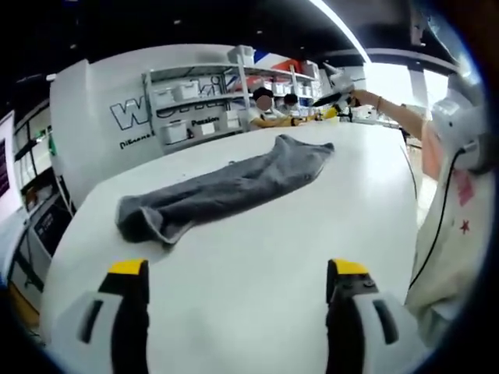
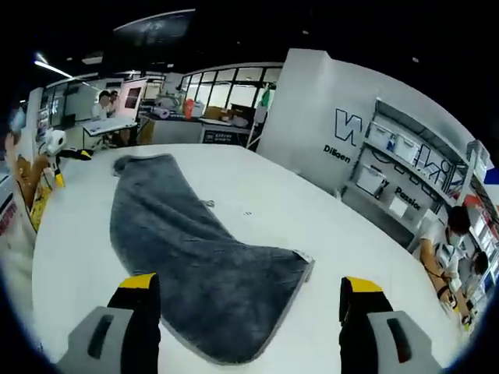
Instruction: Fold the towel on the table until its edges align and the towel forms a compact rectangular stack.
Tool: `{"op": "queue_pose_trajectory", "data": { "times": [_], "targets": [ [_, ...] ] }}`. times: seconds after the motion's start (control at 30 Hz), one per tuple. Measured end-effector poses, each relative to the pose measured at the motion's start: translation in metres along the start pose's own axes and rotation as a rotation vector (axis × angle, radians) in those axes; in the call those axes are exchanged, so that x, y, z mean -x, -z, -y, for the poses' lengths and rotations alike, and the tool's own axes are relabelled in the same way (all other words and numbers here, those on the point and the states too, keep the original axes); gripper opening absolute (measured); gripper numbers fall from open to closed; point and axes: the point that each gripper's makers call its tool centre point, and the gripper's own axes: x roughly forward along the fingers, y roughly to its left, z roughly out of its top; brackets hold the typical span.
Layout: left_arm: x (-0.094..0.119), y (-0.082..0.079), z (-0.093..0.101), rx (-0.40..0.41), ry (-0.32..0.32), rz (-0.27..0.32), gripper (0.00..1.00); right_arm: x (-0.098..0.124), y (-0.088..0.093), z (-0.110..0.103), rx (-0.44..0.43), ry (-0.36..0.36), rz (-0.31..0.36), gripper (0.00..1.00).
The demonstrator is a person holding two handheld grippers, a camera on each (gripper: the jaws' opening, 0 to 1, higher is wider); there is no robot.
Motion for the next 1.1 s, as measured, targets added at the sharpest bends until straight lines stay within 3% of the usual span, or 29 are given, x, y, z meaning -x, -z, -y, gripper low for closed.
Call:
{"op": "queue_pose_trajectory", "data": {
  "times": [0.5, 1.1],
  "targets": [
    [-0.007, -0.004, -0.002, -0.016, 0.005, -0.012, 0.99, 0.044, 0.025, -0.068, -0.006, -0.094, 0.037, 1.0],
    [-0.011, -0.008, -0.005, -0.025, 0.006, -0.019, 0.99, 0.064, 0.051, -0.12, 0.011, -0.154, 0.034, 1.0]
  ]
}}
